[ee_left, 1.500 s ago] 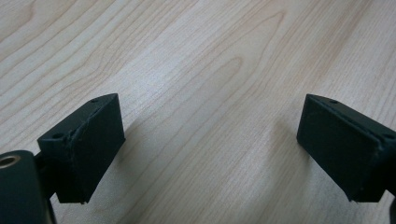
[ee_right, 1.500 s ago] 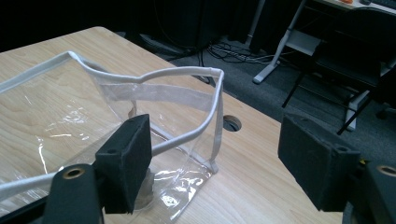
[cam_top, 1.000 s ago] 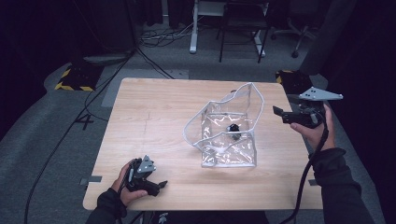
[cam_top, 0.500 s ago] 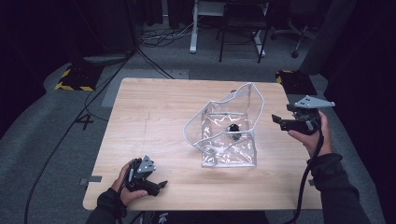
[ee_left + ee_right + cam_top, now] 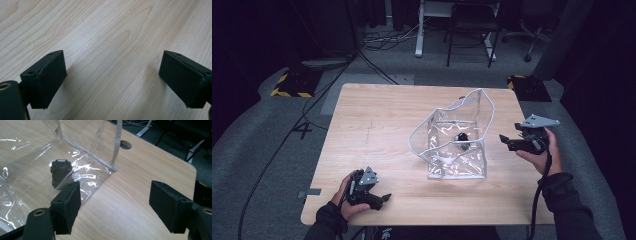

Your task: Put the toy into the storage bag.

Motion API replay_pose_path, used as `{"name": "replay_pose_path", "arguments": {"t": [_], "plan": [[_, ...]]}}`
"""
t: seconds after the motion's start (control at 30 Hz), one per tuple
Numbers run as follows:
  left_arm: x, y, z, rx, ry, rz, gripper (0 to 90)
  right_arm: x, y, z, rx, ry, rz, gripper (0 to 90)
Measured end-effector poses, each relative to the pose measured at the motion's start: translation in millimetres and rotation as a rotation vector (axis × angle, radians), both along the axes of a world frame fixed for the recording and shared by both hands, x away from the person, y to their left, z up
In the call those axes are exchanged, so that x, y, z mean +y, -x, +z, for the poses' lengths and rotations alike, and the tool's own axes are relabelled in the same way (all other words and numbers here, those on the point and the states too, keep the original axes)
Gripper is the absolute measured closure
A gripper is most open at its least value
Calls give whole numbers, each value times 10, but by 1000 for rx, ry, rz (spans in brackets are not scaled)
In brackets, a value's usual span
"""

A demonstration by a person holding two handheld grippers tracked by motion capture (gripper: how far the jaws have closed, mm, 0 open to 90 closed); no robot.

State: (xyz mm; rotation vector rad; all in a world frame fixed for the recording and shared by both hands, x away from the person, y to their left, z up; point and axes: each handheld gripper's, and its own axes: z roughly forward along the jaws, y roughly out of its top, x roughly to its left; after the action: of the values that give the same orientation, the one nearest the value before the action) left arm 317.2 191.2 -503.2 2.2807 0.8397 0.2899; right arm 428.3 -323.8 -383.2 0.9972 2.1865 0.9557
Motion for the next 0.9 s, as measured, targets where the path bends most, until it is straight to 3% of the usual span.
{"name": "replay_pose_path", "arguments": {"t": [0.23, 0.43, 0.9], "plan": [[0, 0, 0, -1, 0, 0, 77, 22, 36, -120, 25, -3, 9, 257], [-1, 1, -1, 2, 2, 1, 77, 33, 72, -216, 36, 32, 24, 255], [0, 0, 0, -1, -1, 0, 77, 6, 185, -440, 69, 61, 32, 250]]}}
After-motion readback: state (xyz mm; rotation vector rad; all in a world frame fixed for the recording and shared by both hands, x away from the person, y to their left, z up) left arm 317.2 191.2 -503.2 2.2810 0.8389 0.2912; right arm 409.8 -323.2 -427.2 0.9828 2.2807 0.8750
